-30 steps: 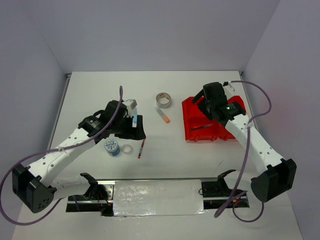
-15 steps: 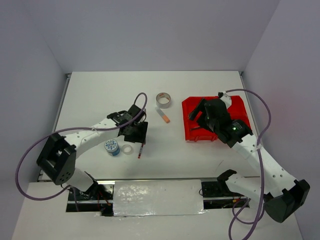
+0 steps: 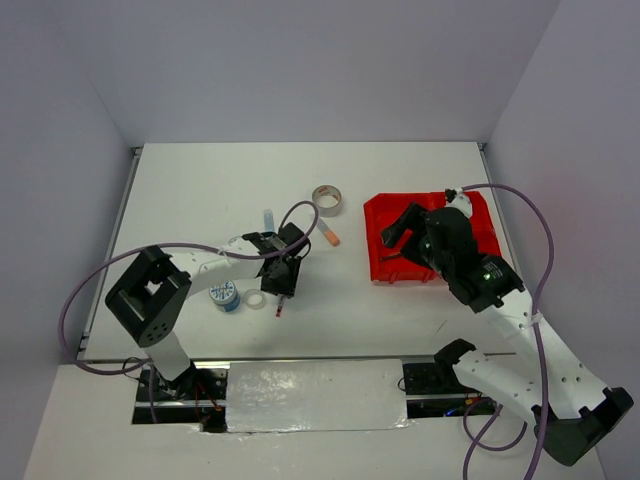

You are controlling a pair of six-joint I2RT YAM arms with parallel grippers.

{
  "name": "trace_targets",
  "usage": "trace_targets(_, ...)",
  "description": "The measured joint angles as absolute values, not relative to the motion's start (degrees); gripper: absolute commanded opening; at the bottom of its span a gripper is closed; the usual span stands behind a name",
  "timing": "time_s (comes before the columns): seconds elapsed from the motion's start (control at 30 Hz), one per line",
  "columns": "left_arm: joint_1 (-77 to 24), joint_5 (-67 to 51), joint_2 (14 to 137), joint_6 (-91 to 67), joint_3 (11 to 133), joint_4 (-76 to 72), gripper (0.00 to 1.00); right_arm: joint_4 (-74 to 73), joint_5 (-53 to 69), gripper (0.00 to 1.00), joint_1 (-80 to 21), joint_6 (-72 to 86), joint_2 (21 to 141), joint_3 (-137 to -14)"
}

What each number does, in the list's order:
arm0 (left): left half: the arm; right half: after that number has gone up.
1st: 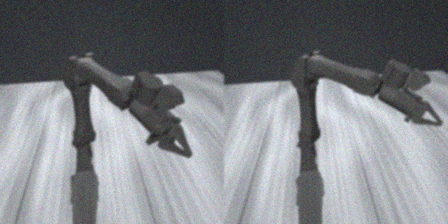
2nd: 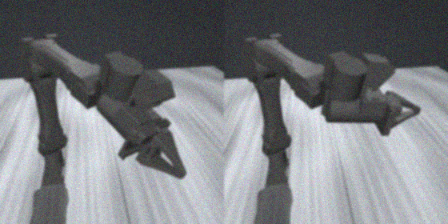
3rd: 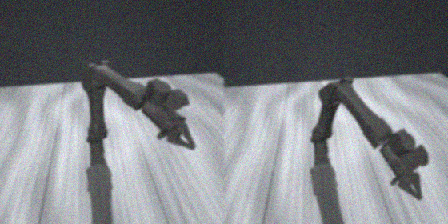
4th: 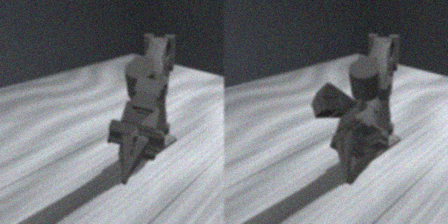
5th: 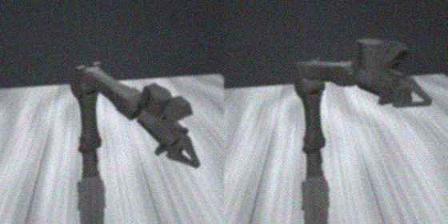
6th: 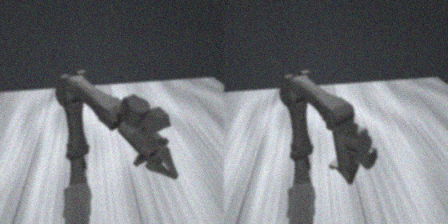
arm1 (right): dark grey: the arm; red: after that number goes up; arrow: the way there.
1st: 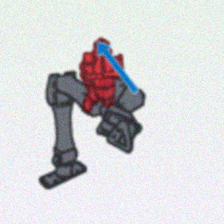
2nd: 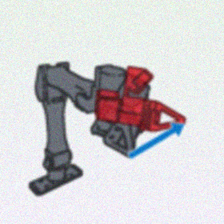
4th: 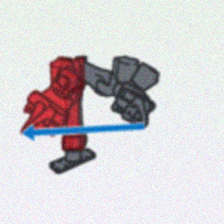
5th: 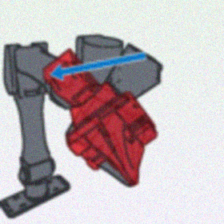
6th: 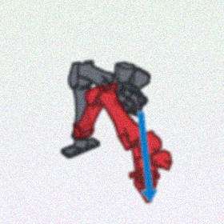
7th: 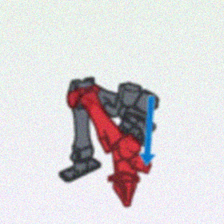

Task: Sort the stationery into containers
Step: Pick up the pen from the center of the board, then close the pen cap on the pen.

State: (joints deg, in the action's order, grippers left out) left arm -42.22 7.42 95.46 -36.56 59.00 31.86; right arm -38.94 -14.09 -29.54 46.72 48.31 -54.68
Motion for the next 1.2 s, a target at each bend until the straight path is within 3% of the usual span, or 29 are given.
trace_targets(0.07,-42.26,7.49,96.4,-36.82,58.5,31.16,0.39,-38.94,-13.91,0.84,-29.54,46.54,48.05,-54.68)
trace_targets(0.2,-42.85,7.88,97.3,-37.76,57.84,30.11,0.38,-39.0,-13.61,0.84,-29.54,46.3,47.97,-54.68)
trace_targets(0.27,-43.55,8.56,97.3,-38.13,57.69,29.78,0.29,-39.0,-13.47,0.84,-29.54,46.09,47.9,-54.68)
trace_targets(0.3,-44.03,8.88,97.3,-38.35,57.56,29.56,0.23,-39.0,-13.37,0.84,-29.54,45.93,47.88,-54.68)
trace_targets(0.33,-44.58,9.04,97.17,-39.0,57.28,29.12,0.08,-39.03,-13.23,0.84,-29.54,45.84,47.86,-54.68)
trace_targets(0.4,-45.82,9.34,96.53,-39.79,56.6,28.38,0.0,-39.0,-13.1,0.84,-29.54,45.63,47.81,-54.68)
trace_targets(0.67,-49.84,9.52,90.83,-42.48,57.52,36.42,0.0,-38.59,-11.33,0.82,-28.62,45.47,48.1,-54.7)
trace_targets(0.83,-47.37,18.06,80.73,-44.16,78.63,51.9,0.0,-34.54,-11.57,0.81,-32.36,47.09,54.37,-54.89)
trace_targets(1.0,-35.27,27.79,70.54,-45.36,96.07,60.18,0.0,-31.77,-11.22,0.79,-40.71,47.51,75.35,-64.16)
trace_targets(1.2,-29.98,28.75,59.96,-44.16,94.15,66.39,0.0,-35.7,-13.41,0.74,-47.64,49.1,104.66,-89.12)
